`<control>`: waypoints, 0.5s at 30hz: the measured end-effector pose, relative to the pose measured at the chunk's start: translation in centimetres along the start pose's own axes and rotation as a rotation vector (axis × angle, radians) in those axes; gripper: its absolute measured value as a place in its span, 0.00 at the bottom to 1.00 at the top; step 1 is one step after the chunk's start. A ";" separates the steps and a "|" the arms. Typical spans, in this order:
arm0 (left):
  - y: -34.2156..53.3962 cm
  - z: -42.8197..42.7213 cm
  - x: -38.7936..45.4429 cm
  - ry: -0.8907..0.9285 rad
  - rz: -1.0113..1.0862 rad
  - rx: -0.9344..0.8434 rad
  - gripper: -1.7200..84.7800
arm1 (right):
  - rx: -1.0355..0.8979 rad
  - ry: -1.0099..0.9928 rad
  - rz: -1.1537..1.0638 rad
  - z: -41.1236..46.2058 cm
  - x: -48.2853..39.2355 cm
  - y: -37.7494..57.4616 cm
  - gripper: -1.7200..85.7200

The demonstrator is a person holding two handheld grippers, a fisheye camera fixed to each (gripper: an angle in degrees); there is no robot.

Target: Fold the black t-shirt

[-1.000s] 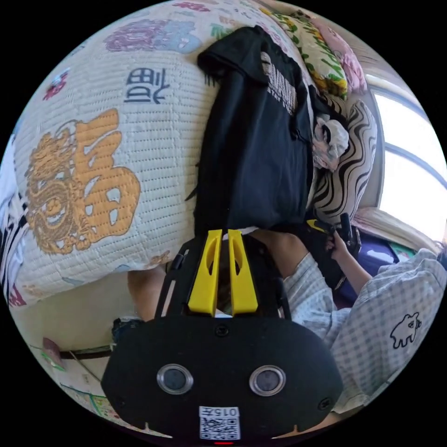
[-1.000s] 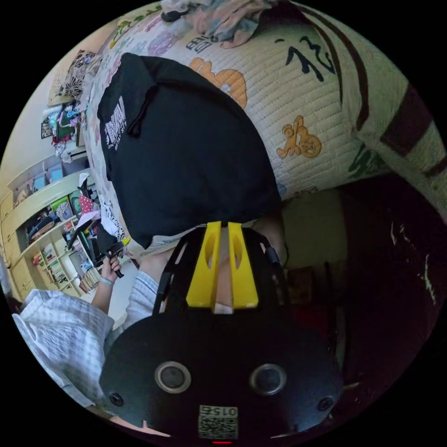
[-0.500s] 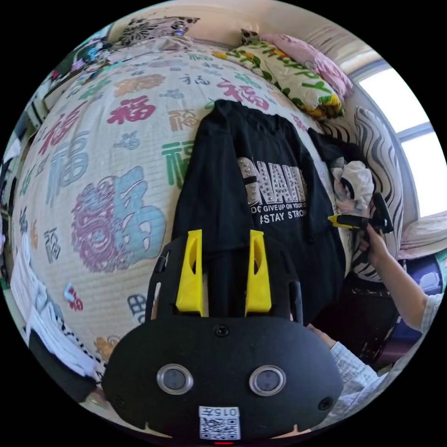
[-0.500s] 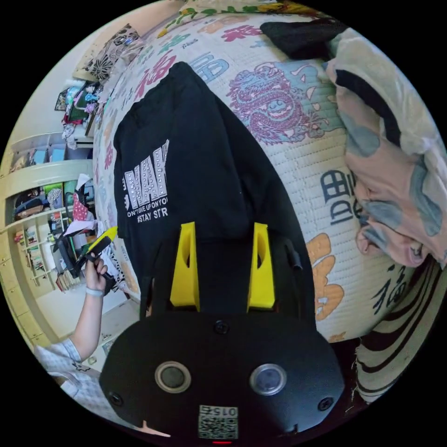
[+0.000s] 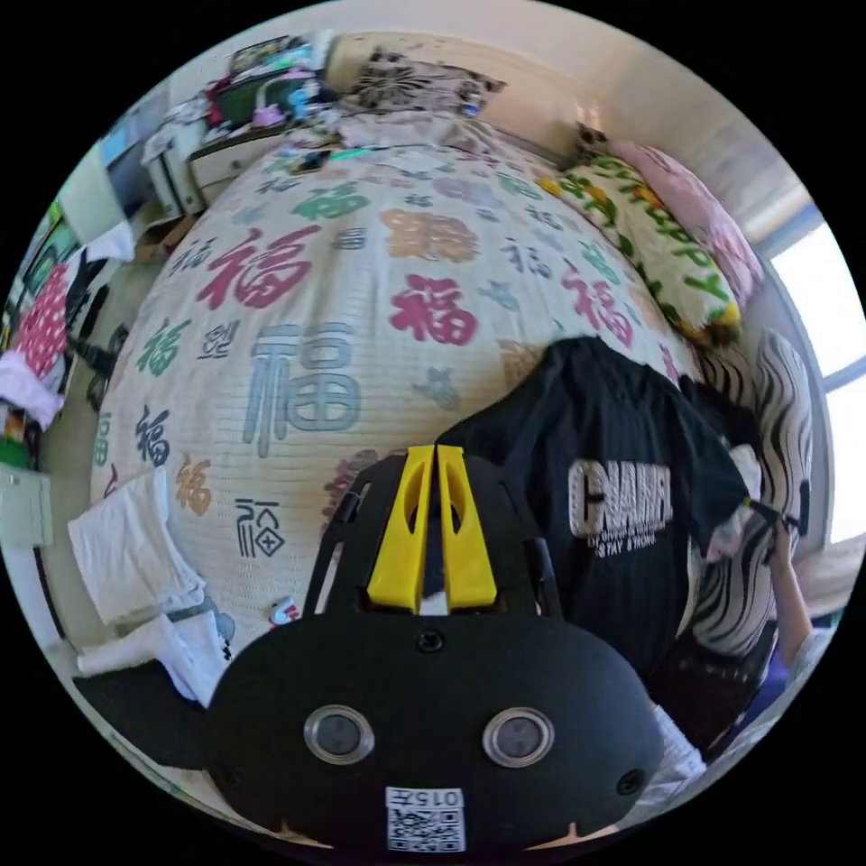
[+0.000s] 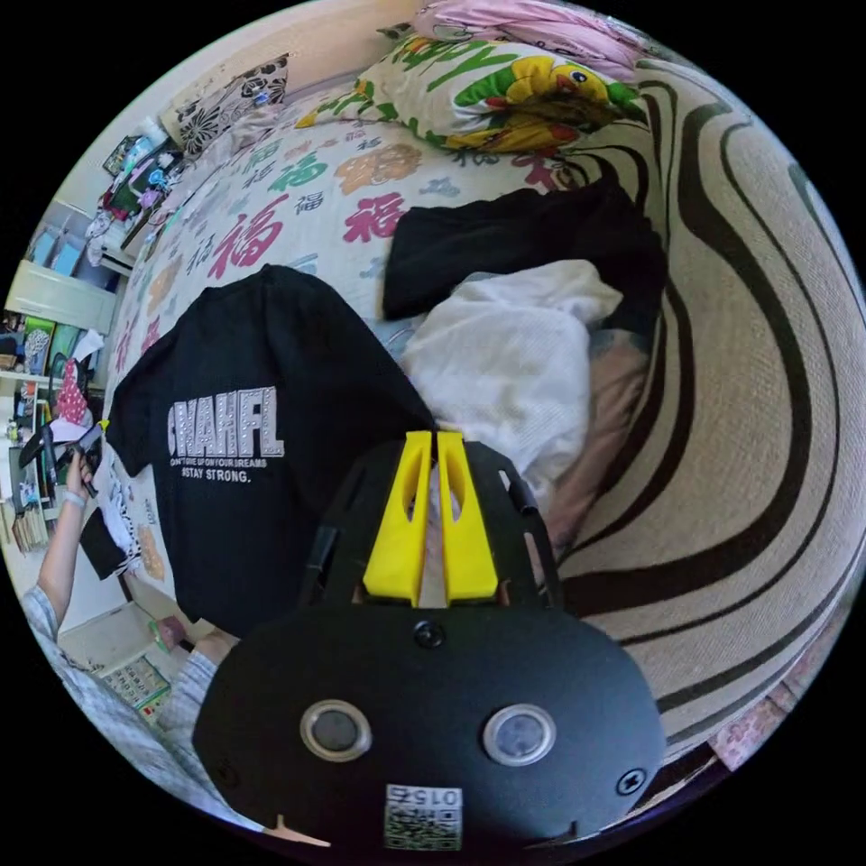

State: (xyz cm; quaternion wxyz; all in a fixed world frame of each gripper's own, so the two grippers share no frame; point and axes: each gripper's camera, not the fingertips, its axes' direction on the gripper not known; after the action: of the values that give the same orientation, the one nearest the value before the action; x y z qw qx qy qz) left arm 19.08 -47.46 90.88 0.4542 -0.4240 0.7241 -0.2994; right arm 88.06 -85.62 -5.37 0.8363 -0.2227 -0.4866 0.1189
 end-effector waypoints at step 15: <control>-2.7 -1.1 -8.0 -0.158 -0.239 0.084 0.02 | -0.035 0.075 -0.139 -2.5 -1.7 -4.7 0.03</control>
State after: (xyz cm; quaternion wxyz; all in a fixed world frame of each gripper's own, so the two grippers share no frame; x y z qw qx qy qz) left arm 20.87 -41.60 96.77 0.4882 -0.5101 0.6172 -0.3472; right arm 89.33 -91.05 -5.44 0.8561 -0.2074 -0.4713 0.0436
